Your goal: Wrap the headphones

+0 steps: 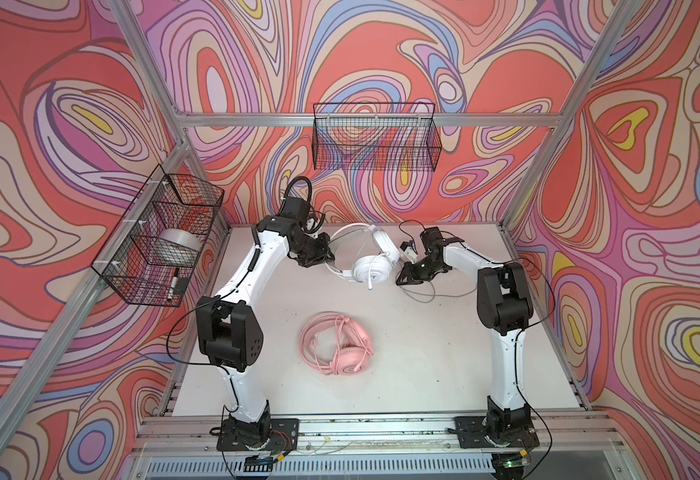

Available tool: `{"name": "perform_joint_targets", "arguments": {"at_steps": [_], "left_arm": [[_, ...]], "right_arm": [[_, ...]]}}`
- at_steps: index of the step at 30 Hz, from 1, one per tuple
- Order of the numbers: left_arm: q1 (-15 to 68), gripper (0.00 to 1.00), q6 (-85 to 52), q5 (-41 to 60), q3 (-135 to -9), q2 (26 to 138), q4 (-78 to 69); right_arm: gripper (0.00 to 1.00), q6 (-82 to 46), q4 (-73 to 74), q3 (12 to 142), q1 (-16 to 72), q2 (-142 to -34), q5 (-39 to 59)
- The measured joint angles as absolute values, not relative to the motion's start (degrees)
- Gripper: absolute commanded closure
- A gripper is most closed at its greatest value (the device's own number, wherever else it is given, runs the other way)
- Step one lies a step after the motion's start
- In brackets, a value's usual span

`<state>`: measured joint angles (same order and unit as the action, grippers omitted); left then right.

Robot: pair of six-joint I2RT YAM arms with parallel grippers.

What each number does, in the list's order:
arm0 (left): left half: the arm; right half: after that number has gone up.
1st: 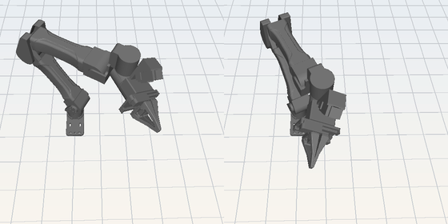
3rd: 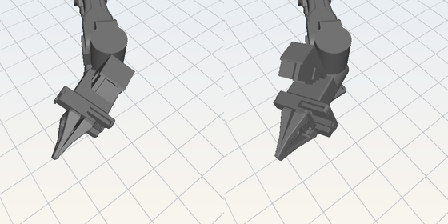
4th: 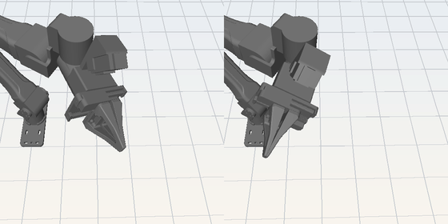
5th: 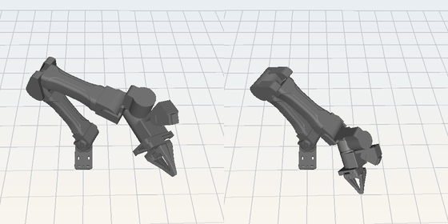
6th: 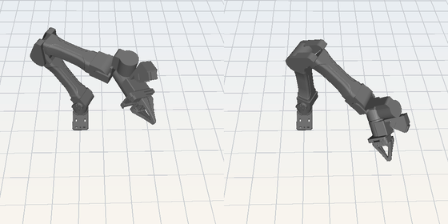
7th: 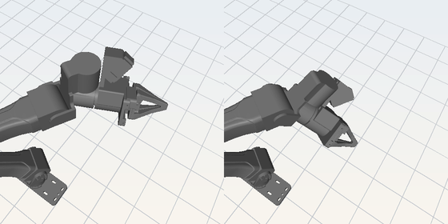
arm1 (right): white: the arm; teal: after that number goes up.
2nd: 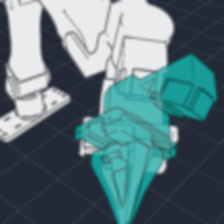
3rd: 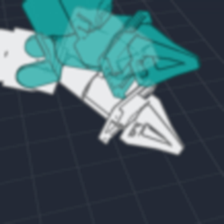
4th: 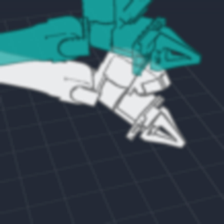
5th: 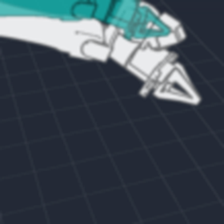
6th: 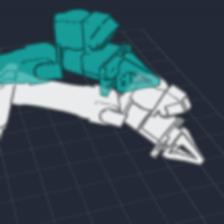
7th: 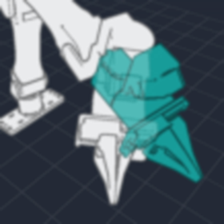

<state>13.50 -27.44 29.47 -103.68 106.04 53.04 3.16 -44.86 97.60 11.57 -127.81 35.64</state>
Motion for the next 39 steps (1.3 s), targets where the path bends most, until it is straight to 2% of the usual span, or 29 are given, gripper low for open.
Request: {"name": "perform_joint_targets", "arguments": {"at_steps": [4, 23, 39], "left_arm": [[13.5, 1.0, -27.7, 30.2, -103.7, 106.0, 52.4], [12.1, 1.0, -35.0, 31.5, -107.0, 107.7, 47.7], [10.8, 1.0, -43.3, 31.9, -109.8, 110.5, 43.0]], "right_arm": [[0.7, 2.4, -42.1, 93.9, 11.4, -127.4, 35.9], [0.67, 2.2, -36.6, 81.9, 11.3, -120.3, 36.4], [0.66, 2.3, -32.9, 77.3, 11.3, -118.3, 37.6]]}}
